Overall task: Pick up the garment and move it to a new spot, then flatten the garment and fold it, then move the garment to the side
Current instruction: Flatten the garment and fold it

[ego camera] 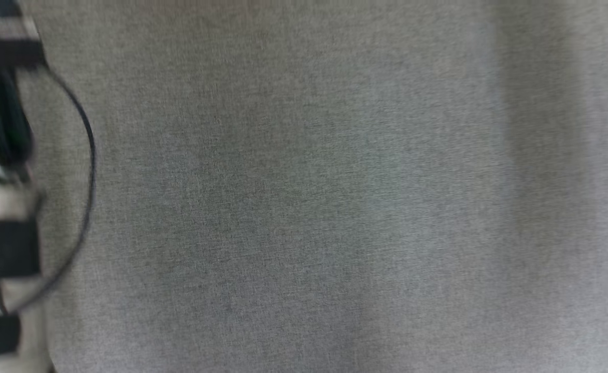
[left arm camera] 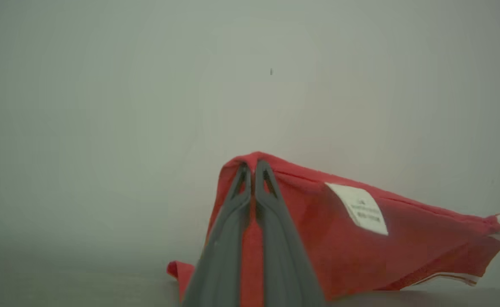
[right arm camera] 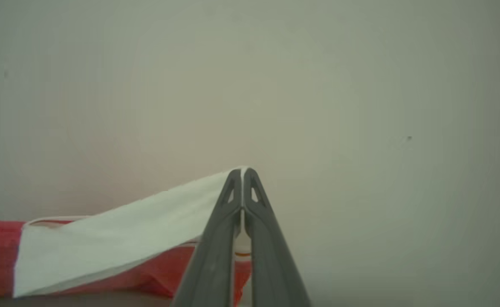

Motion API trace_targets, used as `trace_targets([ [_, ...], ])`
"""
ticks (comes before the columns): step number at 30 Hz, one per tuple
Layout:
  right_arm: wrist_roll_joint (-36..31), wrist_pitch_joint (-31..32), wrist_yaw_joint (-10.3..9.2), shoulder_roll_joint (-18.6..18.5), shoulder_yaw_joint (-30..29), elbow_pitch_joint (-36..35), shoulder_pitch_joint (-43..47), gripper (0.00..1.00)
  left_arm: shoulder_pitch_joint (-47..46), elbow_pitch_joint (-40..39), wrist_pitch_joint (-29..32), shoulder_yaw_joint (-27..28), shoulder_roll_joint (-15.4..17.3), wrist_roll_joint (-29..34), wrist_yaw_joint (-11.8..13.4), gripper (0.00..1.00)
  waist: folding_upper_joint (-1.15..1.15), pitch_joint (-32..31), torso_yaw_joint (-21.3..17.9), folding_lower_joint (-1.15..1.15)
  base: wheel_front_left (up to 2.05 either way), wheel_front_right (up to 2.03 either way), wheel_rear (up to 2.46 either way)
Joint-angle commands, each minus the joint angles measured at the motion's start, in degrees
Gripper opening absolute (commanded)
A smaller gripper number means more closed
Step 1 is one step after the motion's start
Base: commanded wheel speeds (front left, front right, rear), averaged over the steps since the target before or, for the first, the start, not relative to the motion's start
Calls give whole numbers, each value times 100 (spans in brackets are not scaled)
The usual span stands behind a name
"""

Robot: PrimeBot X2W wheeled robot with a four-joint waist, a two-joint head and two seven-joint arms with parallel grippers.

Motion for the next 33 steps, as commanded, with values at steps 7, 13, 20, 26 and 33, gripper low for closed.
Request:
trace_targets([
  [7,269,1586,-1,-176,-421,-1609,2532,0,1803,-104,-19,249,-303,201,-36,0,0,-1016,20,0,0,0,0],
  [13,174,2781,-1,-72,-484,-2580,4037,0,2796,22,-20,225,-401,407,-28,0,0,-1614,14,0,0,0,0],
  [20,425,4422,-1,-256,-234,-3676,5598,0,3736,333,-20,118,-461,470,-37,0,0,-2239,51,0,0,0,0],
  [26,652,5483,-1,-437,-195,-4352,6493,0,4357,308,-20,259,-576,534,60,0,0,-2613,72,0,0,0,0],
  [33,936,6216,-1,-322,-318,-4879,7323,0,5201,-117,-20,455,-820,502,263,0,0,-2872,93,0,0,0,0],
])
